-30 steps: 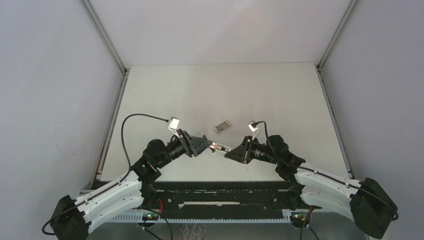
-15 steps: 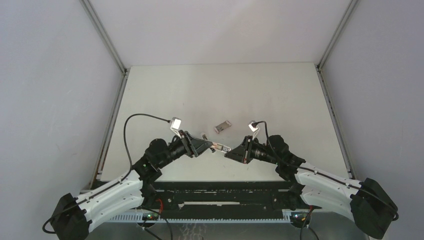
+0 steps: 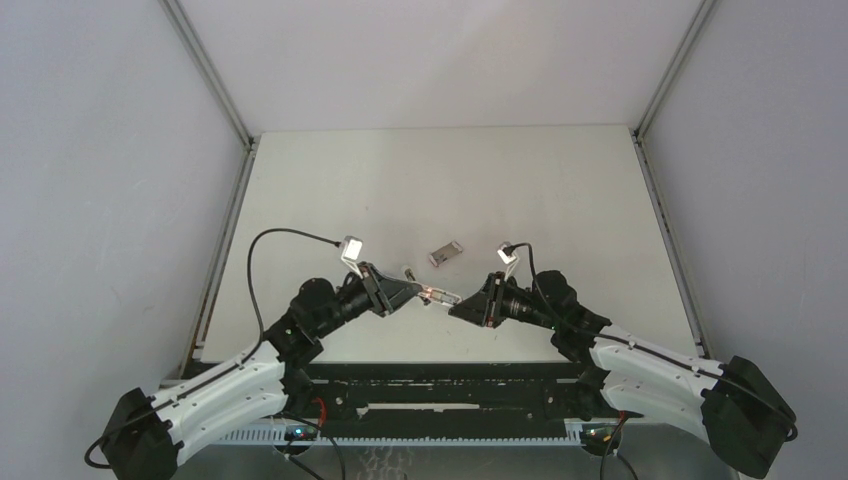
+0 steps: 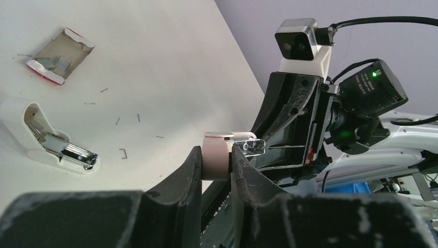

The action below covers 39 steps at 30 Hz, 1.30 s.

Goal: Load the staples into the stapler

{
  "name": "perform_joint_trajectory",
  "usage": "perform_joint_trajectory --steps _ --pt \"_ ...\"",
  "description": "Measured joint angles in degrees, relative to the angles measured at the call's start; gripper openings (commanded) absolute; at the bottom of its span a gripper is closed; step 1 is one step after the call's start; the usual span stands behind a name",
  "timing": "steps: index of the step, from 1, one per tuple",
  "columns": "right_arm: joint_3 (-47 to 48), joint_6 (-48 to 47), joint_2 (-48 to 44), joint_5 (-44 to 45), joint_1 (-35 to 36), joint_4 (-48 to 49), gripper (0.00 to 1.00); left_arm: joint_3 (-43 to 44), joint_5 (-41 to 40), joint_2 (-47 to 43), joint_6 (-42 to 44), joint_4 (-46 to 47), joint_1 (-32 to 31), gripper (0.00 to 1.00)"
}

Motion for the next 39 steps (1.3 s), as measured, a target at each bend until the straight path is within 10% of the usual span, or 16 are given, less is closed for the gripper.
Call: perform_joint_trajectory --steps 14,39 --pt "-0.13 -6.03 -11.04 0.31 -10.01 -12.24 0.51 1.18 -3.1 -1.25 16.35 -23.87 6.32 0.0" --pt "-1.99 -9.16 -9.94 -6.19 -16.04 -14.82 0.5 15.58 19.15 29.59 36.68 -22.16 16.0 0.08"
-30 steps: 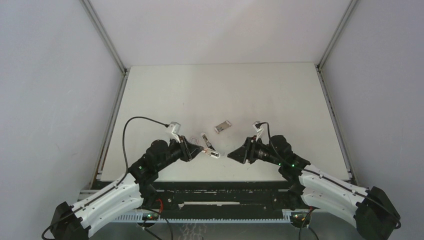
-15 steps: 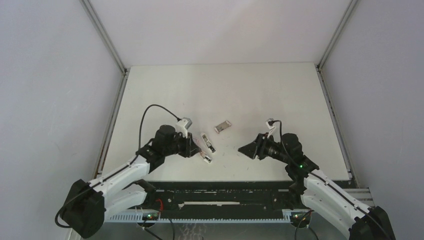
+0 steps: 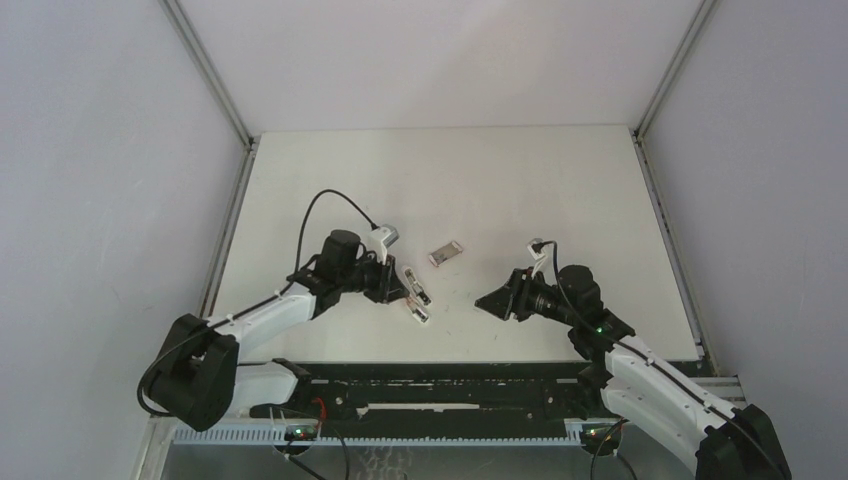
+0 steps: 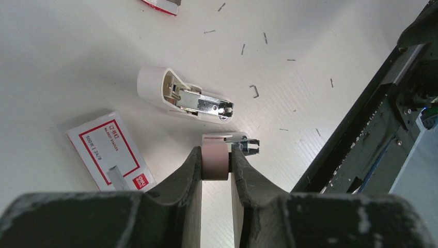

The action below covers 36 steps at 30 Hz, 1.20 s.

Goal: Load the staples into the stapler

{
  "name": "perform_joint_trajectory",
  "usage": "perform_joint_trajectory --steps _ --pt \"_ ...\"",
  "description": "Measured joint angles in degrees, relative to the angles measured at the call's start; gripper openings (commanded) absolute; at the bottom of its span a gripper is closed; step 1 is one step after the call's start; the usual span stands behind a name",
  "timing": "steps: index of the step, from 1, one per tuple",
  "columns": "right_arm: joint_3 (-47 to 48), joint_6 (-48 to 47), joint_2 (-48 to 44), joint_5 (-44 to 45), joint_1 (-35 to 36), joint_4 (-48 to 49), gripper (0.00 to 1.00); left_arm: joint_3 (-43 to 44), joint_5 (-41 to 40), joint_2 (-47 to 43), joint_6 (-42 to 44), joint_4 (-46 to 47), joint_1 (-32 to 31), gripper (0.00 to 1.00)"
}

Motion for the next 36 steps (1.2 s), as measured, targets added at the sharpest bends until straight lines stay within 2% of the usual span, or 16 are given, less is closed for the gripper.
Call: perform_joint_trajectory --steps 7,12,19,21,27,31,34,36 --pt "0.0 -0.02 0.0 0.0 -0.02 0.0 0.5 0.9 1.66 2.8 1.84 0.02 2.29 0.19" --pt "0.0 -0.04 0.0 0.0 -0.02 0.0 0.51 0.92 1.88 4.0 2.38 0.0 2.67 0.4" --pt "0.04 -1.49 -0.02 0.68 -0.02 -1.11 0.53 0.92 0.48 4.13 2.73 0.04 3.1 0.63" --pt "0.39 -2.58 -0.02 1.6 -0.02 -2.36 0.54 0.92 -0.87 3.48 2.54 0.09 3.54 0.67" --pt "6.25 -7.04 0.98 6.82 0.44 -8.74 0.54 0.92 -9.64 -8.09 0.92 0.22 4.26 0.76" --pt "14.58 -10.86 6.67 12.39 2.73 -12.9 0.51 2.1 -18.18 -20.65 -2.43 -3.76 4.31 0.95" --pt "23.23 -13.79 15.47 17.03 5.31 -16.59 0.48 8.33 -23.67 -26.25 -4.87 -10.78 5.18 1.0" --pt "29.38 -15.67 22.69 20.13 6.91 -18.88 0.47 15.58 -24.2 -28.0 -5.49 -15.67 7.61 1.0"
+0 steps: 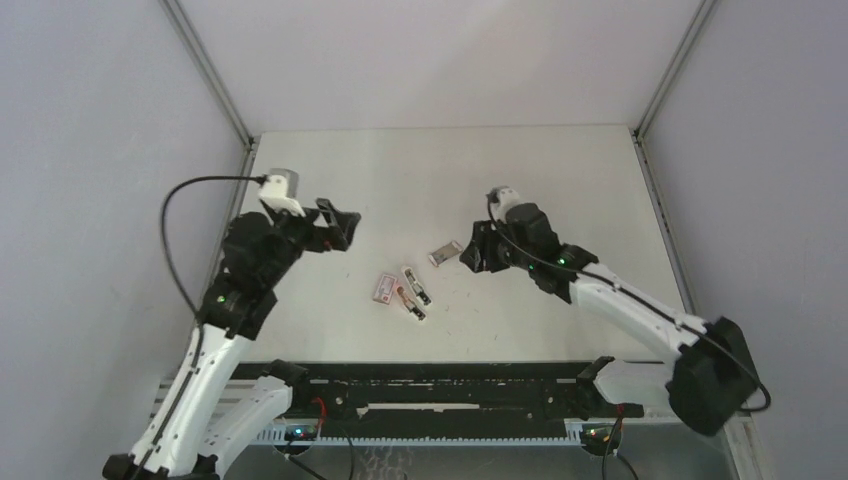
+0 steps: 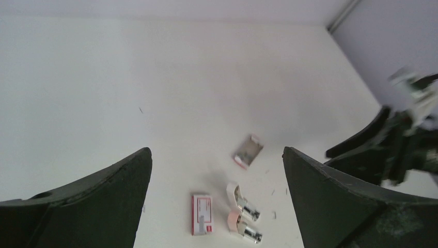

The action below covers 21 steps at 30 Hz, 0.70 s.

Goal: Load the staples into the stapler

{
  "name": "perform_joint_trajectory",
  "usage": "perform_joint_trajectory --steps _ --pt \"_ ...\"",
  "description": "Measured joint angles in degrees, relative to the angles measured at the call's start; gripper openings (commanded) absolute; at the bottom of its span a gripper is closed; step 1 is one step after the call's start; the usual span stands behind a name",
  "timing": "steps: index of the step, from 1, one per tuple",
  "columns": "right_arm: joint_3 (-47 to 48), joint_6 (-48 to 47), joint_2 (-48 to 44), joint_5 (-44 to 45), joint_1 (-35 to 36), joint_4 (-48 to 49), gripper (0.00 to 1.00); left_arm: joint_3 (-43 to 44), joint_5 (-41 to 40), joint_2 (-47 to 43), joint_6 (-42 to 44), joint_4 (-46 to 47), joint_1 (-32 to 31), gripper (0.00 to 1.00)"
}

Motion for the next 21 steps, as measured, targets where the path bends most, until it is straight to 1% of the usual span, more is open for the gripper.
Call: perform_joint_trajectory --steps 3,6,9,15,21 --pt "7.39 -2.58 9.31 3.39 1.73 -2.6 0.46 8.81 0.83 -0.46 0.39 -4.24 3.96 1.0" --pt "14.1 -5.31 18.12 5.73 3.23 -4.79 0.44 13.09 1.62 -0.7 1.81 -7.21 6.99 1.0" --pt "20.63 -7.89 26.43 7.82 4.52 -6.69 0.42 12.59 1.14 -0.26 3.08 -9.77 9.29 1.0" --pt "29.9 -11.65 38.53 9.88 5.62 -9.03 0.4 5.35 -4.37 -0.79 5.31 -11.06 10.23 1.0" --pt "32.96 -13.92 44.54 11.52 5.79 -11.19 0.38 3.54 -9.27 -3.63 6.86 -11.61 10.88 1.0"
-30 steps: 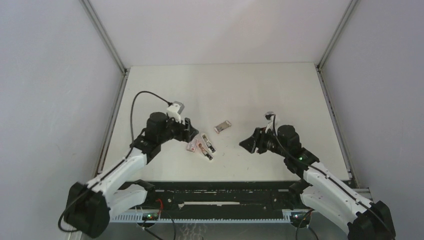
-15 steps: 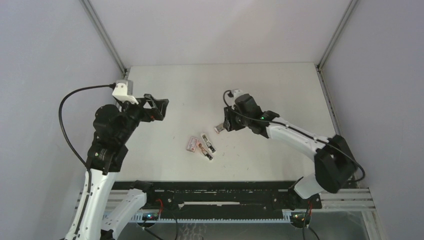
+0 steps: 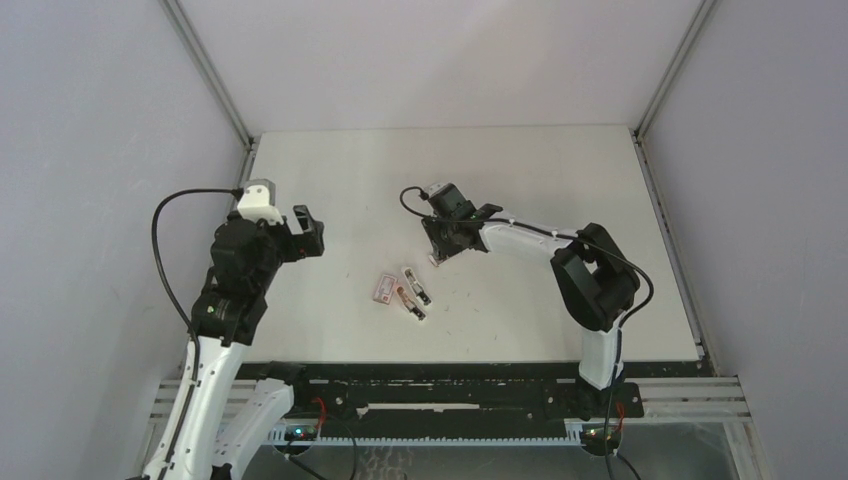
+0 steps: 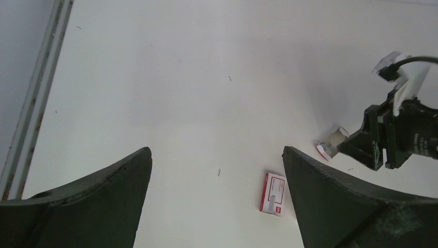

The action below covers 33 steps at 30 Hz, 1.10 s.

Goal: Load the staples into the stapler

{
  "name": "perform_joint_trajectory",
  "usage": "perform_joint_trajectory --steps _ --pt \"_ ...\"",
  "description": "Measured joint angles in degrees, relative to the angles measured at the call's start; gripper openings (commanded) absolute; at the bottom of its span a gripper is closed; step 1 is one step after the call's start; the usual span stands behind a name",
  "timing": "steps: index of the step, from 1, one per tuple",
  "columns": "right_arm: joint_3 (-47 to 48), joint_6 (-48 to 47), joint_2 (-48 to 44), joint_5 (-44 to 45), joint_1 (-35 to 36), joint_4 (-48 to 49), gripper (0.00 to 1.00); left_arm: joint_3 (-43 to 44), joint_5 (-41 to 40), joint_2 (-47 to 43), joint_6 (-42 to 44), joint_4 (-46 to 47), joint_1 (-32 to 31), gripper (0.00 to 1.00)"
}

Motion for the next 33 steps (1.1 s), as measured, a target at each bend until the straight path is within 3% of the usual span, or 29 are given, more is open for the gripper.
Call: perform_joint_trajectory --steps 18,33 --pt "3.72 -1.7 7.06 1.86 0.15 -1.14 0.28 0.0 -0.81 -0.48 0.11 0.26 0.37 1.0" --pt "3.78 -1.7 7.48 2.45 0.22 -0.68 0.3 0.0 -0.76 -0.46 0.11 0.26 0.68 1.0"
